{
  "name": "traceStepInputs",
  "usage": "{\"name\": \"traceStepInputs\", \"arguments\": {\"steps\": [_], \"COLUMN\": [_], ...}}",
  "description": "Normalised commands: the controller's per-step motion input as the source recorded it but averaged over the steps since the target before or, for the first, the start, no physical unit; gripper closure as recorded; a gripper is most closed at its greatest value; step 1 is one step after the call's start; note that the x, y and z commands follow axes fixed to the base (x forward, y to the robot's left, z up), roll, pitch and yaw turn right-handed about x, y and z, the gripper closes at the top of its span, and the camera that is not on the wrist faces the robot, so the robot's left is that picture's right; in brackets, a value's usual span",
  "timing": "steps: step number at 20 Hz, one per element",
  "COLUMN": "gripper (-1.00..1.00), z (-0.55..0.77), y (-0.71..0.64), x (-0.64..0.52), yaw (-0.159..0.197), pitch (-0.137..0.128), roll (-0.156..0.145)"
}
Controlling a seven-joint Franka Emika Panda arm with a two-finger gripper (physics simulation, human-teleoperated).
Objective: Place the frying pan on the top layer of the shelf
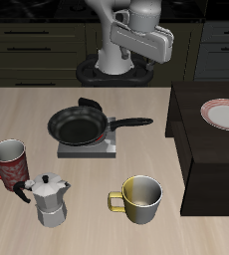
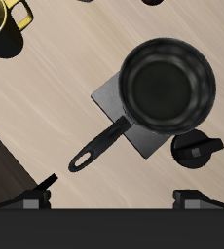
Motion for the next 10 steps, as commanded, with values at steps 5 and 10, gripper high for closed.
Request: {"name": "traceStepInputs", "arguments": {"steps": [5,10], "gripper": [-1.0,-1.0], "z": [-0.11,-0.05], "y": [-0.03,0.09], "x": [-0.02,-0.01], "yaw": [-0.149,-0.181], "pitch": [-0.009,0.014], "roll": [-0.036,-0.021]}}
